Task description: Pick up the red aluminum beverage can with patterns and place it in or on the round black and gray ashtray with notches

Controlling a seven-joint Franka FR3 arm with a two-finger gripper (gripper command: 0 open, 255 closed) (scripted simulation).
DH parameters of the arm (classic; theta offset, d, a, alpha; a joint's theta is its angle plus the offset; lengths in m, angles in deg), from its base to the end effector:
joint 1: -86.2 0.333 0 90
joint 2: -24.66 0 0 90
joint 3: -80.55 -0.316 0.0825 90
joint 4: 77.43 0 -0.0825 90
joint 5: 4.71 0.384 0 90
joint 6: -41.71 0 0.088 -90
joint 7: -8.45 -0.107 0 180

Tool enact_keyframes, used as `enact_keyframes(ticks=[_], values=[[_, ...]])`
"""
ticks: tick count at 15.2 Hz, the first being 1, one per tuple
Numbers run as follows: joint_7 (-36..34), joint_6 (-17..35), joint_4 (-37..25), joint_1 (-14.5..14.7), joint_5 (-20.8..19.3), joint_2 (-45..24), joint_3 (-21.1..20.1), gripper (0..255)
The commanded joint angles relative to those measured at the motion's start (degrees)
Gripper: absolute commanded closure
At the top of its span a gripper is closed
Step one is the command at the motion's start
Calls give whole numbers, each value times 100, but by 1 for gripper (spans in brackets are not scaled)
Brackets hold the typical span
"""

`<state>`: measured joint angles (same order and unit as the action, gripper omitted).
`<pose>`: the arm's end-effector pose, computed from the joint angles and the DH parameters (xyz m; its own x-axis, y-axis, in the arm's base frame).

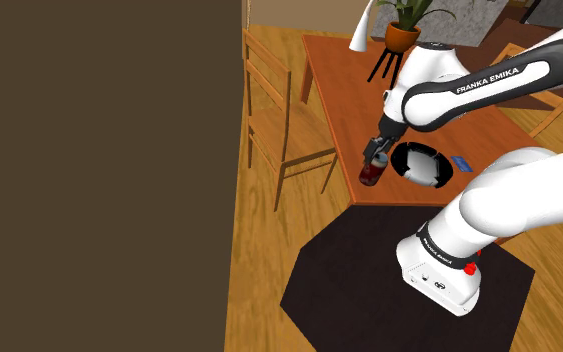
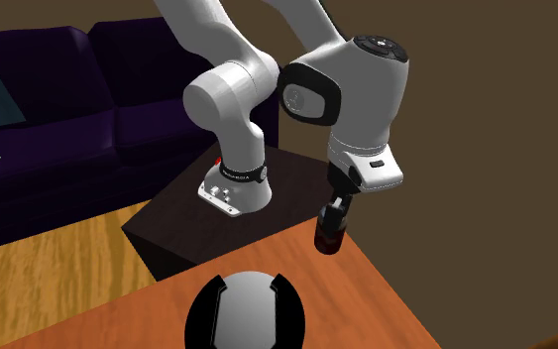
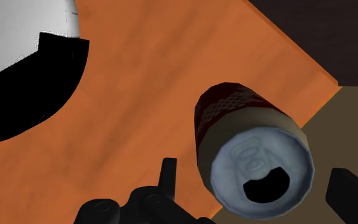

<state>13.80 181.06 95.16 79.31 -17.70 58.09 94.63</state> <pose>0.2820 -0.0908 0.2951 0.9982 -0.0602 -0.0012 -0.0602 -0.9981 0.0127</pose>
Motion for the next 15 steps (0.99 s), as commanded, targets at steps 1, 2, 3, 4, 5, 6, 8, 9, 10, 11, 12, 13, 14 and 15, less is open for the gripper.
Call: enact_keyframes(ticks=[1,2,3,4,5,6,8,9,10,11,12,13,14,15], values=[[-3,221,27,3,-18,-189,24,0],[-3,221,27,3,-18,-189,24,0],[-3,221,27,3,-18,-189,24,0],[-3,221,27,3,-18,-189,24,0],[-3,221,27,3,-18,-189,24,0],[-3,221,27,3,-18,-189,24,0],[-3,220,26,3,-17,-189,23,0],[-3,220,26,3,-17,-189,23,0],[-3,220,26,3,-17,-189,23,255],[-3,220,26,3,-17,-189,23,255],[-3,220,26,3,-17,-189,24,255],[-3,221,26,3,-17,-190,23,255],[-3,221,26,3,-17,-190,23,255],[-3,219,26,3,-17,-188,23,255]])
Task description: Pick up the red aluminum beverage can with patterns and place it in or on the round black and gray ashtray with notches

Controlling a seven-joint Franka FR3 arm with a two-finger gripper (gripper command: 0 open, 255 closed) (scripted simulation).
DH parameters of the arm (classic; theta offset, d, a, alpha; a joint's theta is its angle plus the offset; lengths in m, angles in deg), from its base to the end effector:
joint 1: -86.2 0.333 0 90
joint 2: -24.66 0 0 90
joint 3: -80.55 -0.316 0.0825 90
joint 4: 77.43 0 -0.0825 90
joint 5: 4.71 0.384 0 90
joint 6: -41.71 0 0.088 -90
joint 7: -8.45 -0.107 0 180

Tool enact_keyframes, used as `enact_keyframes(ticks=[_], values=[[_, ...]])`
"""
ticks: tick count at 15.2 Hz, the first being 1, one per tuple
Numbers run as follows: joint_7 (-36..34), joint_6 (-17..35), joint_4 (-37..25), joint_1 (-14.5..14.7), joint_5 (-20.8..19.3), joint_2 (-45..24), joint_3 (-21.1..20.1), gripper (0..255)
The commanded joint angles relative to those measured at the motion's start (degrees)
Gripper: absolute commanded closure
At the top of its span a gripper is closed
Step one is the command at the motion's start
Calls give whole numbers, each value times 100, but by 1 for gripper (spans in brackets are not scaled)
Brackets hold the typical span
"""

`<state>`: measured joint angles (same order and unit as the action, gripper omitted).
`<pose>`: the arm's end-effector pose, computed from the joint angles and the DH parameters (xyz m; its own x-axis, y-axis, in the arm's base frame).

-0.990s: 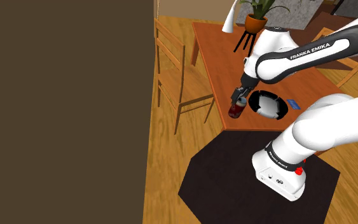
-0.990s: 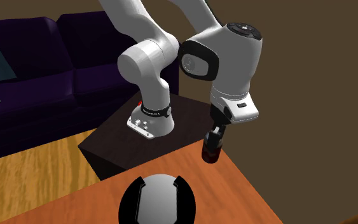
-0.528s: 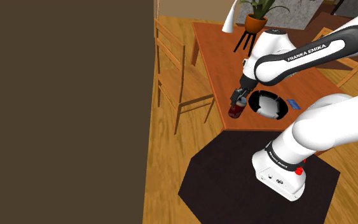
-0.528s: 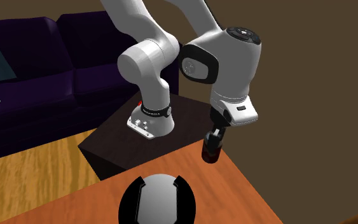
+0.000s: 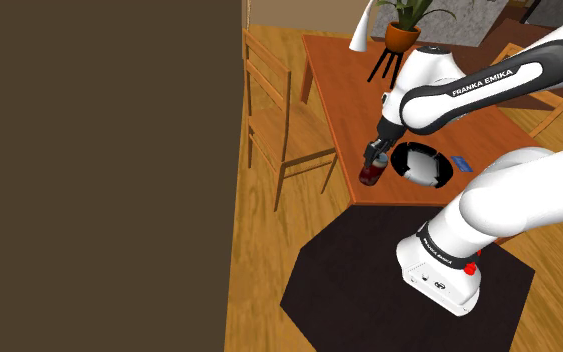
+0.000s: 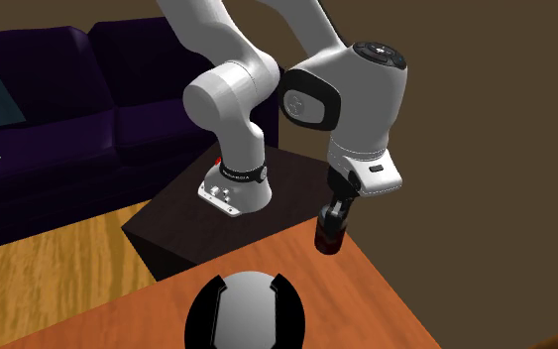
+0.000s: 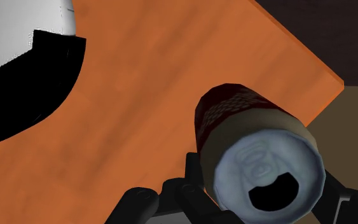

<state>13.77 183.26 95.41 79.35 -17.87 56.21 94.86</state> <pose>0.2830 -0.0912 0.2871 0.9982 -0.0601 0.0000 -0.0601 -0.9981 0.0128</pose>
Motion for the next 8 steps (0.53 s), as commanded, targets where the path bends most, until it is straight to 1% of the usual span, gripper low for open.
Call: enact_keyframes(ticks=[1,4,8], values=[[0,-1,1,-1,-1,0,0,255],[0,1,2,0,-1,-2,0,255],[14,-522,-117,5,51,405,-51,255]])
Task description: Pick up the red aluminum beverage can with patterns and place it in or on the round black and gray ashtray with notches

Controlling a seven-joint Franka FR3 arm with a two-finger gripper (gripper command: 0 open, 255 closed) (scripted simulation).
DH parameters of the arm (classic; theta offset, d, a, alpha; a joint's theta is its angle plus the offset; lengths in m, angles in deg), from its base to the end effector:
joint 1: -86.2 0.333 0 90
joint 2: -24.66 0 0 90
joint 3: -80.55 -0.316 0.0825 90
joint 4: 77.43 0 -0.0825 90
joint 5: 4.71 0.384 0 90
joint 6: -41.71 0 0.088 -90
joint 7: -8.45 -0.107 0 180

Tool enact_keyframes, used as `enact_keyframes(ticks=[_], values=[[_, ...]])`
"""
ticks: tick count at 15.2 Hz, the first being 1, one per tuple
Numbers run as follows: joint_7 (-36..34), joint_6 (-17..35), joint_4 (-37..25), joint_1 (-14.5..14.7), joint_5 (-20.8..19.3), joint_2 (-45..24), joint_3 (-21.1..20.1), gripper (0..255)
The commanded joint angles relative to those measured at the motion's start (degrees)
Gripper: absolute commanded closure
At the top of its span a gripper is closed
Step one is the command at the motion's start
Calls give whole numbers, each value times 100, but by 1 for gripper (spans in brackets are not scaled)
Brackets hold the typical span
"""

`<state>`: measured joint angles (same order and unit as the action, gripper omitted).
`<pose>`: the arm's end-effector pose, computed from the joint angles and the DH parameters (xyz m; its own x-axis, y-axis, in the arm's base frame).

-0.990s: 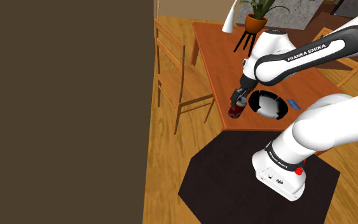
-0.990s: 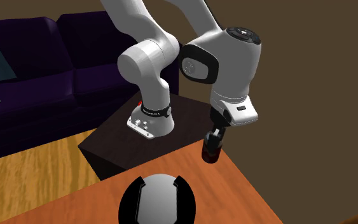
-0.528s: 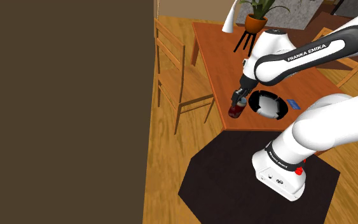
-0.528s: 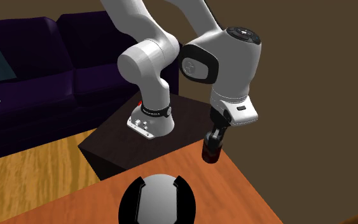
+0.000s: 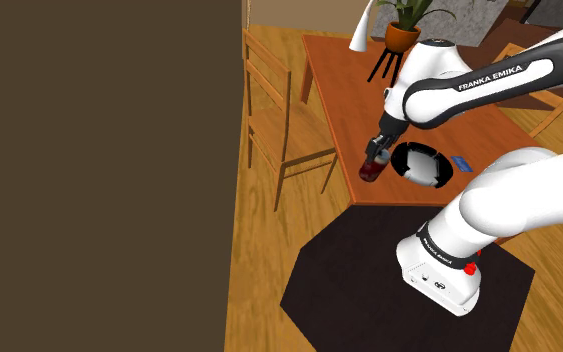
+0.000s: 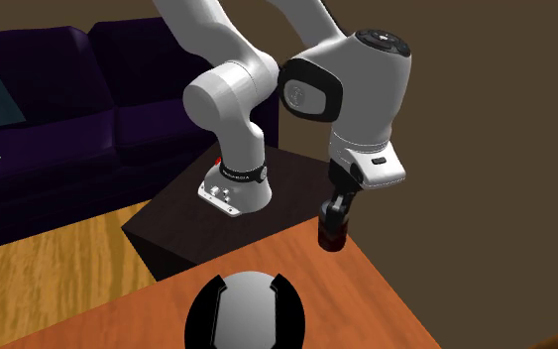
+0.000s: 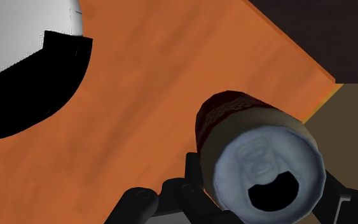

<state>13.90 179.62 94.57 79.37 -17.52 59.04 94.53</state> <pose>0.2833 -0.0915 0.3018 0.9982 -0.0601 0.0003 -0.0601 -0.9981 0.0128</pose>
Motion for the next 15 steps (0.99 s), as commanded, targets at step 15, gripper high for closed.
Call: enact_keyframes(ticks=[15], values=[[44,-1849,-721,62,229,1131,-216,255]])
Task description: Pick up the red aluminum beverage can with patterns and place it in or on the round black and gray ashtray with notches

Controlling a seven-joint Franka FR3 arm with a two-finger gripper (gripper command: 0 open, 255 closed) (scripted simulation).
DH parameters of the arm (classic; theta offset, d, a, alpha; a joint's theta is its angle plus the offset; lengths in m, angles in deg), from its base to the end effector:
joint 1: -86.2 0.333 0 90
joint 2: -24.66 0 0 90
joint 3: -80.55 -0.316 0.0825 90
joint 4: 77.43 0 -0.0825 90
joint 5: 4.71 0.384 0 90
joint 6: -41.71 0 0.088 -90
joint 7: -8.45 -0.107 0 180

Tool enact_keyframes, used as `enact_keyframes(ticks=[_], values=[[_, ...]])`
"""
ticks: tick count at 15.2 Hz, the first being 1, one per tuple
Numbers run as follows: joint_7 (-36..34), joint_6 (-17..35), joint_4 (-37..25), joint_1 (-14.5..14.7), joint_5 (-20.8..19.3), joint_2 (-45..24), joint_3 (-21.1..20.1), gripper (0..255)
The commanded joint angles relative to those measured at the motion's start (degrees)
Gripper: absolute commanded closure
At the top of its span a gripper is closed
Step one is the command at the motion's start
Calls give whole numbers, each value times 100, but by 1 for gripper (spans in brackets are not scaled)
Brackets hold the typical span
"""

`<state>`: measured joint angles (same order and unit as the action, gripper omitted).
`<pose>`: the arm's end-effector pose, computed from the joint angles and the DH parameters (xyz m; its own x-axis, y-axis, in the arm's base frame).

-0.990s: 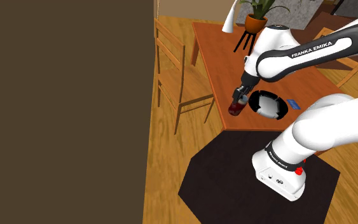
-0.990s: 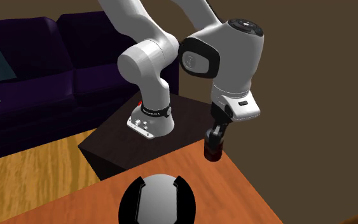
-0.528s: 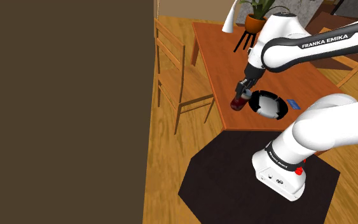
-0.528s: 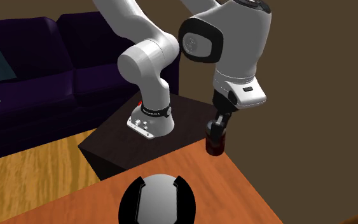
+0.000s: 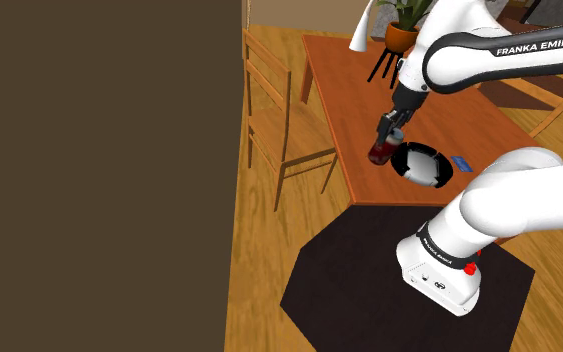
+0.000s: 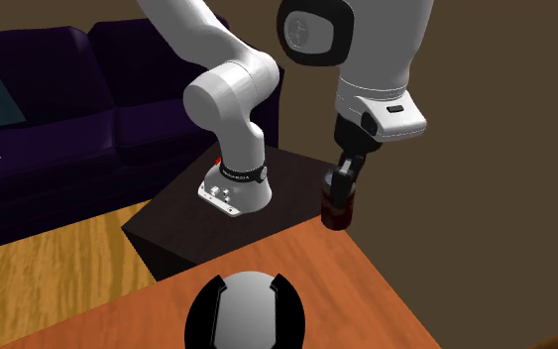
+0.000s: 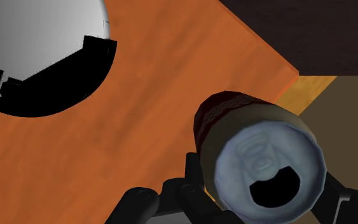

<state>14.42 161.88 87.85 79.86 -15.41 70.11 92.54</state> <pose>0.2824 -0.0918 0.3831 0.9982 -0.0600 0.0000 -0.0600 -0.9981 0.0129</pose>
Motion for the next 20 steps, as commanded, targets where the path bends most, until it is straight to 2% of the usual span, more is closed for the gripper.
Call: enact_keyframes(ticks=[1,4,12,20], values=[[-5,-174,-106,18,31,65,-30,255],[1,-435,-269,31,67,165,-63,255],[1255,-687,-679,-740,-714,114,984,255],[2453,-726,-1532,-1099,-1213,-494,2040,255]])
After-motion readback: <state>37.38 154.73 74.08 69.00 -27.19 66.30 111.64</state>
